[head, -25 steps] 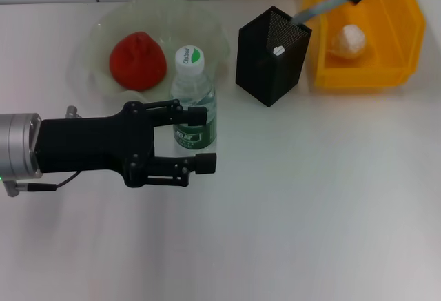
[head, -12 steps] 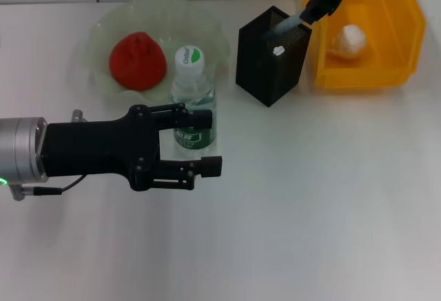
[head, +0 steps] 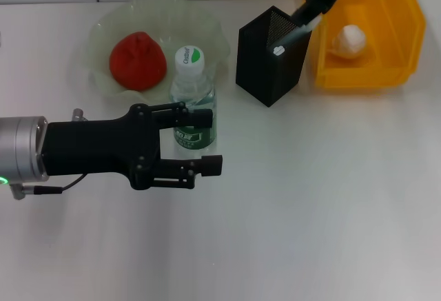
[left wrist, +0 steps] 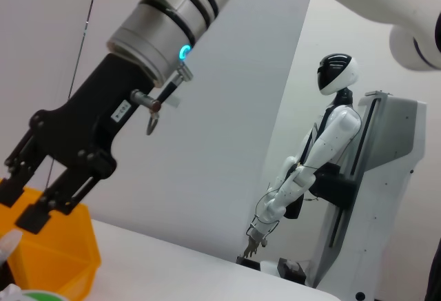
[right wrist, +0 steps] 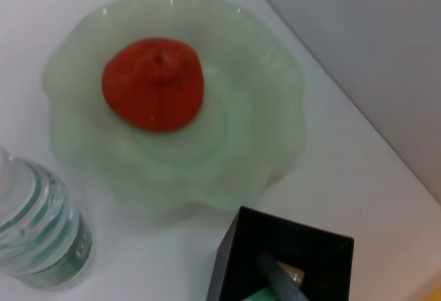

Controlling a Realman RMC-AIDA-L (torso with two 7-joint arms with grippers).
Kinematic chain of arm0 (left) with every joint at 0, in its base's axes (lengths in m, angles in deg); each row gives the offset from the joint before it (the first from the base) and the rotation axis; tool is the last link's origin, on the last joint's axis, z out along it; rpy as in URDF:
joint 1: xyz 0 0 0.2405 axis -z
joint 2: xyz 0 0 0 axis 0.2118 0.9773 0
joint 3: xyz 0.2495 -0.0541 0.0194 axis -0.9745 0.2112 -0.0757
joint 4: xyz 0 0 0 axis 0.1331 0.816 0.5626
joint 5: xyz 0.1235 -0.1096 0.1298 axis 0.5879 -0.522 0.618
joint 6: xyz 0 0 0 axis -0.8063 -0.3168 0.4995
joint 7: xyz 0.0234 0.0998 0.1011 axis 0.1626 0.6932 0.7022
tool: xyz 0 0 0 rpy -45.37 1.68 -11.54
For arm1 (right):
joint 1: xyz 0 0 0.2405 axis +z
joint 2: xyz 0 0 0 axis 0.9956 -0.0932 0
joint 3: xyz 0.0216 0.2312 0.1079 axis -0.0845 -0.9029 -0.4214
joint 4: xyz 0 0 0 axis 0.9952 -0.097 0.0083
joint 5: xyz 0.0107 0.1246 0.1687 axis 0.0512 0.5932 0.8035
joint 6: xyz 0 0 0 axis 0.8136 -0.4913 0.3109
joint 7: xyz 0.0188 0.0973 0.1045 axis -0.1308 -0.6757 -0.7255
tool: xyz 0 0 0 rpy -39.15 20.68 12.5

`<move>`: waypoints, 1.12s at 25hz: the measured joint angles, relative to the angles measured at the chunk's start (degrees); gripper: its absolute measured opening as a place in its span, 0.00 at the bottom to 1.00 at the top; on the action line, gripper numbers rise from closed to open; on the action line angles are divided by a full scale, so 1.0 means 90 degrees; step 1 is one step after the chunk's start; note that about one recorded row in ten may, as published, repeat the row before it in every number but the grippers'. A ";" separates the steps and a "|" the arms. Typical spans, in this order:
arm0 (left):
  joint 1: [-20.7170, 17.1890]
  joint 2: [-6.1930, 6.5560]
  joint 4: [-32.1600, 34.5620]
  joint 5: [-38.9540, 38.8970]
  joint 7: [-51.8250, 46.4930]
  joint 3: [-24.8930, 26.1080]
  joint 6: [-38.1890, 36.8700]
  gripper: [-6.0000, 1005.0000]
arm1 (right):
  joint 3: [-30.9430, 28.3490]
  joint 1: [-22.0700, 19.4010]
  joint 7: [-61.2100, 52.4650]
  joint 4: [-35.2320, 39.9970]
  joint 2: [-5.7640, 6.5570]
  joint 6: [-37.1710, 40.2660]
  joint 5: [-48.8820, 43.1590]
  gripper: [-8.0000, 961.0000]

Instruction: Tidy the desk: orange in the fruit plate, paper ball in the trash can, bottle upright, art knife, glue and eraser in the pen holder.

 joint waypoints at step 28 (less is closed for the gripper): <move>-0.0070 0.0477 0.0203 0.0529 -0.0442 0.0046 -0.0041 0.81 | -0.1951 -0.5452 0.6894 -0.2801 0.0284 0.3376 0.5993 0.79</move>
